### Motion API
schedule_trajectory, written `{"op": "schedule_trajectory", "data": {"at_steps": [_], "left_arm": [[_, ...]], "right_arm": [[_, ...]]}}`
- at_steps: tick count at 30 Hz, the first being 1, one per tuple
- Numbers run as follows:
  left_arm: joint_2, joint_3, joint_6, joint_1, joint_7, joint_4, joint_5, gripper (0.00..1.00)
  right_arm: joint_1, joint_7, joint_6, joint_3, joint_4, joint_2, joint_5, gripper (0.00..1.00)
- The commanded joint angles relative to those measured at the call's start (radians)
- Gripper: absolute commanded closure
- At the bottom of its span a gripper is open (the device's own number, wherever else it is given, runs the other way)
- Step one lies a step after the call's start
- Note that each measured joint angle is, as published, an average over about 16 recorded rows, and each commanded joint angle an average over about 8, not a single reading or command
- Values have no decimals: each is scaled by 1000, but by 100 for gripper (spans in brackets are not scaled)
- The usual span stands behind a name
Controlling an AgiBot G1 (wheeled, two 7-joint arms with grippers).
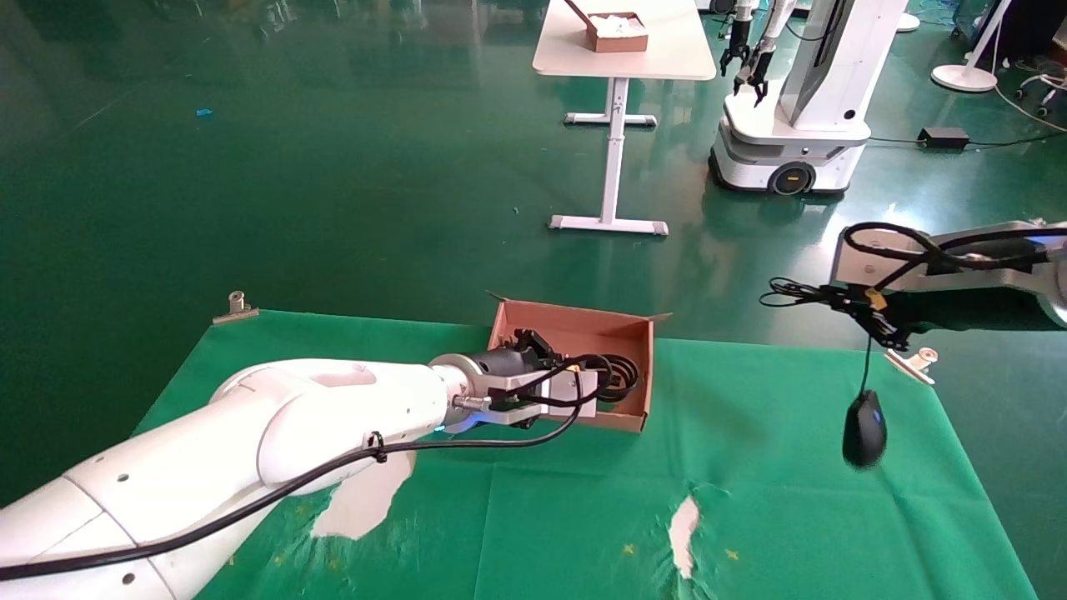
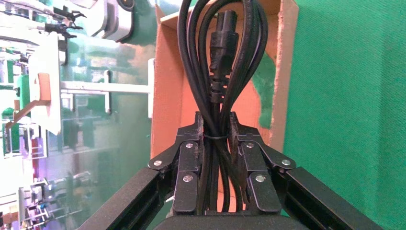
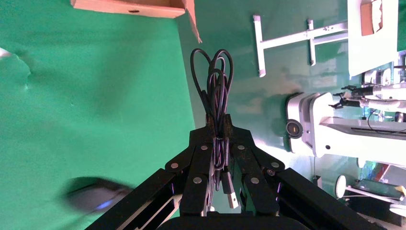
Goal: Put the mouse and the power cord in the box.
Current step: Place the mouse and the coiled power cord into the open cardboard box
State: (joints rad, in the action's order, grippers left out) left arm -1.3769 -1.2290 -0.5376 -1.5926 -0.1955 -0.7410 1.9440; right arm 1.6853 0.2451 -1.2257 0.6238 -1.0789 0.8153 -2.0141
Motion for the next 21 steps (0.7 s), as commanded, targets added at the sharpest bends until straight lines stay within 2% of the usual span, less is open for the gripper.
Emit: {"op": "schedule_trajectory", "data": {"at_steps": [1, 12, 21], "left_arm": [[0, -35, 14, -10, -16, 2, -18, 0], [2, -145, 70, -47, -67, 27, -86, 0], [42, -141, 103, -105, -145, 200, -153, 0]], "right_arm": [[-5, 11, 0, 0, -13, -2, -3, 100], [10, -4, 12, -1, -23, 45, 20, 100], [57, -105, 57, 7, 47, 152, 46, 100]]}}
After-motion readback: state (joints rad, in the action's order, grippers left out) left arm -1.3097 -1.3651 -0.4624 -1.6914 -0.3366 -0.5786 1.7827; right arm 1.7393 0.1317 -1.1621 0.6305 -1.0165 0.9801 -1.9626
